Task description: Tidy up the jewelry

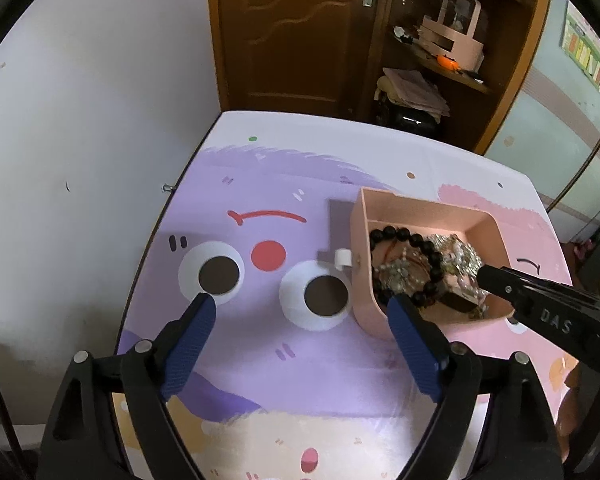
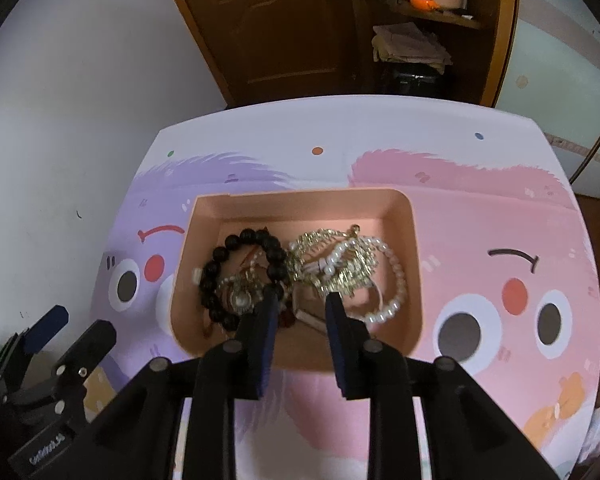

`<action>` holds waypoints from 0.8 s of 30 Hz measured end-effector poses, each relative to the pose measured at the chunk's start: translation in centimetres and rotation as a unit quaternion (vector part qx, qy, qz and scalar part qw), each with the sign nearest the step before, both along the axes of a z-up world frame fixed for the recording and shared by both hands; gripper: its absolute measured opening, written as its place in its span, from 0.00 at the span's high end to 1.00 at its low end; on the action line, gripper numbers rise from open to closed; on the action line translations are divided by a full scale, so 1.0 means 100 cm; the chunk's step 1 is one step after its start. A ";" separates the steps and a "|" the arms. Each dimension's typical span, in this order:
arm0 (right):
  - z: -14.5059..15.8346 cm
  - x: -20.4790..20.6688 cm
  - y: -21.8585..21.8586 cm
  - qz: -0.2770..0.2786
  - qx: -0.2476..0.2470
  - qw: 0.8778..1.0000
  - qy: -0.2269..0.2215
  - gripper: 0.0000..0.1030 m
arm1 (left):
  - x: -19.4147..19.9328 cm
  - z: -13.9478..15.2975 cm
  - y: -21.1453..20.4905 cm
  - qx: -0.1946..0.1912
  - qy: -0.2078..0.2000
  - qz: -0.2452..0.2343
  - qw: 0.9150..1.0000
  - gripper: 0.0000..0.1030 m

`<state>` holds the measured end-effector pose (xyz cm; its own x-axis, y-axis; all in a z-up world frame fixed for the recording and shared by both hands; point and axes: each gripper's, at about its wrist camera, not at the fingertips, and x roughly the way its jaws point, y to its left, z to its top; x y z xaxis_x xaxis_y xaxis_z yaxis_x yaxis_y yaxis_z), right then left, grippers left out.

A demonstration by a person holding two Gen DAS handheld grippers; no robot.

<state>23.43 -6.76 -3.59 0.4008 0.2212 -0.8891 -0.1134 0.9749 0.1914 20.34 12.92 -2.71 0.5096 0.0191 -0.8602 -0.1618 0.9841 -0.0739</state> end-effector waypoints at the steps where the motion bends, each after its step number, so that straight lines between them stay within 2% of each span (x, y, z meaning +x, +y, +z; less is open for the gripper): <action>1: 0.002 -0.006 -0.001 0.000 -0.003 1.000 -0.004 0.76 | -0.003 -0.001 -0.002 -0.003 0.003 -0.003 1.000 0.16; 8: 0.014 -0.048 -0.009 -0.003 -0.032 0.999 -0.027 0.76 | -0.025 -0.003 -0.021 -0.023 0.021 -0.022 0.999 0.14; 12: 0.018 -0.071 -0.021 -0.013 -0.031 0.999 -0.029 0.76 | -0.043 -0.001 -0.036 -0.034 0.027 -0.041 0.998 0.14; 19: 0.020 -0.115 -0.046 -0.028 -0.042 0.998 -0.033 0.76 | -0.077 0.012 -0.059 -0.031 0.019 -0.068 0.997 0.14; 24: 0.021 -0.146 -0.056 -0.031 -0.054 0.997 -0.037 0.76 | -0.101 0.015 -0.074 -0.025 0.014 -0.069 0.997 0.14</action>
<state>8.87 -12.38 -1.45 0.4762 0.0986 -0.8738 -0.0613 0.9950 0.0789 10.24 5.56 -1.24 0.4799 -0.0924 -0.8724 -0.0284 0.9923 -0.1207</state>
